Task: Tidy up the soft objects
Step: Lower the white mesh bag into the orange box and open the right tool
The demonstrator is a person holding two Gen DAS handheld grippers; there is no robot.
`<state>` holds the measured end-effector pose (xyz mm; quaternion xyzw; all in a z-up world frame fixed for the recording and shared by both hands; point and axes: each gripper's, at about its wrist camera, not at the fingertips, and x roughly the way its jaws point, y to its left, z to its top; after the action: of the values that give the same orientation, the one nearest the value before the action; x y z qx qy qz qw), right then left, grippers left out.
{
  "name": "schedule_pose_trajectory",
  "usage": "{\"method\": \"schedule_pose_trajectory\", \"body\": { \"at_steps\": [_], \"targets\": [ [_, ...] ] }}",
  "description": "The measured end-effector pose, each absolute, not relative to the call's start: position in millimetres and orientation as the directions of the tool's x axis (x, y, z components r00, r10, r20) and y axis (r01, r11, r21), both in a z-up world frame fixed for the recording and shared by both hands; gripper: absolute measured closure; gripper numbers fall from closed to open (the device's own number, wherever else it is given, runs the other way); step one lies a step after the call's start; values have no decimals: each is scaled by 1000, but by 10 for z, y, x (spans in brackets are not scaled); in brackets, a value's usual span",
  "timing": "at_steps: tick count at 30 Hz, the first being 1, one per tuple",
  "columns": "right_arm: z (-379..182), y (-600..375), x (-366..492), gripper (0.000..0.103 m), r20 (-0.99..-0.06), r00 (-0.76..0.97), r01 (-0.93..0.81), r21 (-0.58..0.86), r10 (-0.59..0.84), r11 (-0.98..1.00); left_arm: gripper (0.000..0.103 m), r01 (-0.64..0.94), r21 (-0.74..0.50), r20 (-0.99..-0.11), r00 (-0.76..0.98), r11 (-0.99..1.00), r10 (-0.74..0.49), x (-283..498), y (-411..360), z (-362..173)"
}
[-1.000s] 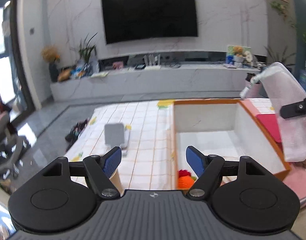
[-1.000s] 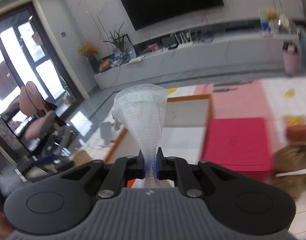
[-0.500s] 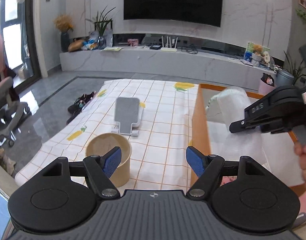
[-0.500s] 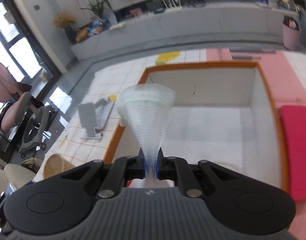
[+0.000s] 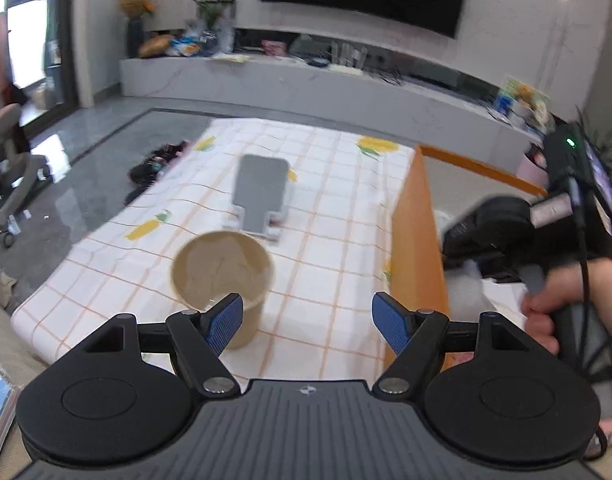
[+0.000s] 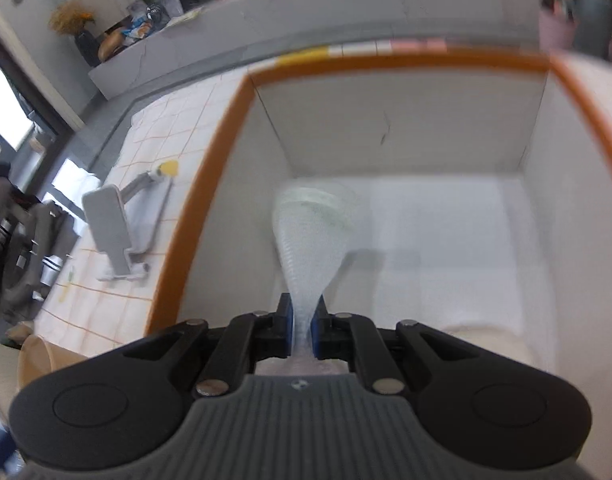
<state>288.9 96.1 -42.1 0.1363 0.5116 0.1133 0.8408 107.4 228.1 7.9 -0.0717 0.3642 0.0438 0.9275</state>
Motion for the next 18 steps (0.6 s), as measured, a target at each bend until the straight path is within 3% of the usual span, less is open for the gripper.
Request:
{"method": "schedule_pose_trajectory", "body": {
  "at_steps": [4,8,11,18],
  "targets": [
    [-540,928,2971,91,-855,385,7,378,347,926,16,-105,-52,-687,726,993,41,1075,2154,59],
    [-516,900,2969,41,-871,370,0,348,324,937,16,-75,-14,-688,725,997,45,1077,2081,41],
    [-461,822,2965,28,-873,374,-40,323,314,946,16,-91,30,-686,723,995,87,1083,2050,41],
    [-73,656,2835,19,-833,426,-112,338,353,934,16,-96,67,-676,728,993,117,1065,2031,96]
  ]
}}
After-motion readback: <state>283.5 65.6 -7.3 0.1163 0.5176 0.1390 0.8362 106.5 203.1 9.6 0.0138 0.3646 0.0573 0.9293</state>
